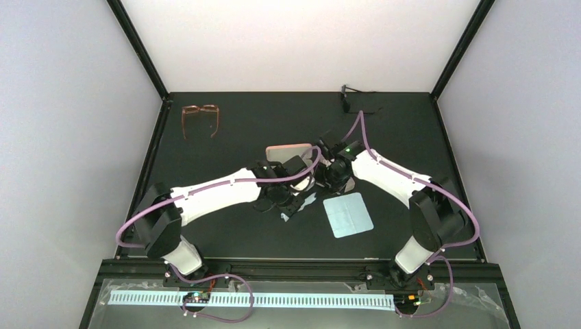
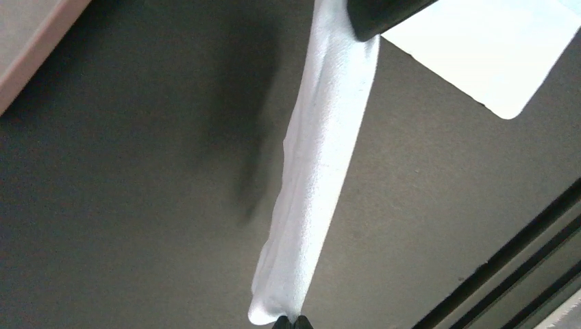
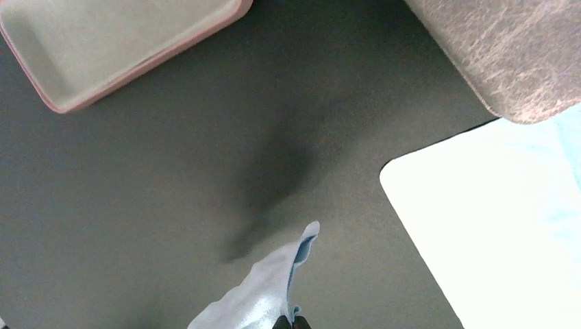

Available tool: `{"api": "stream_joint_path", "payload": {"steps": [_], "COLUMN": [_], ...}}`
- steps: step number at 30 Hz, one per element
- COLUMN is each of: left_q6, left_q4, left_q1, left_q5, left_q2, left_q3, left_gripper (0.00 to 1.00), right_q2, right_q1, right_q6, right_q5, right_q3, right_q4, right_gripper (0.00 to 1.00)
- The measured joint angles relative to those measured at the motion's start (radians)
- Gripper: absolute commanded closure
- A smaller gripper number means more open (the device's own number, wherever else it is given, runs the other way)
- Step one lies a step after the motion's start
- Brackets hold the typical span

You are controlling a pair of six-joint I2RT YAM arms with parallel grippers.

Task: Organize the sunglasses
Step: Pick up the glasses cleaning cloth from the center of the board, then place the glasses cleaning cloth in the sunglasses case.

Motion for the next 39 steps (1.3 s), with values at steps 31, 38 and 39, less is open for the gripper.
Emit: {"api": "stream_joint_path", "payload": {"steps": [31, 38, 39], "left_q6": [0.112, 0.116, 0.116], "left_q4": [0.084, 0.086, 0.086], "left_q1": [0.291, 0.330, 0.333], "left_q5": [0.054, 0.054, 0.053], "left_q2": [0.241, 0.277, 0.283], "left_q3": [0.176, 0.207, 0.209], "left_gripper": [0.99, 0.99, 0.99], "right_q2": [0.307, 0.344, 0.349], "right_q1": [-0.056, -0.099, -0.105], "right_q6": [0.050, 0.065, 0.065], "right_q5": [-0.065, -0.065, -0.065], "right_q3": [0.270, 0.309, 0.313], "right_q4": [-0.021, -0.011, -0.008], "right_gripper": [0.99, 0.99, 0.99]}}
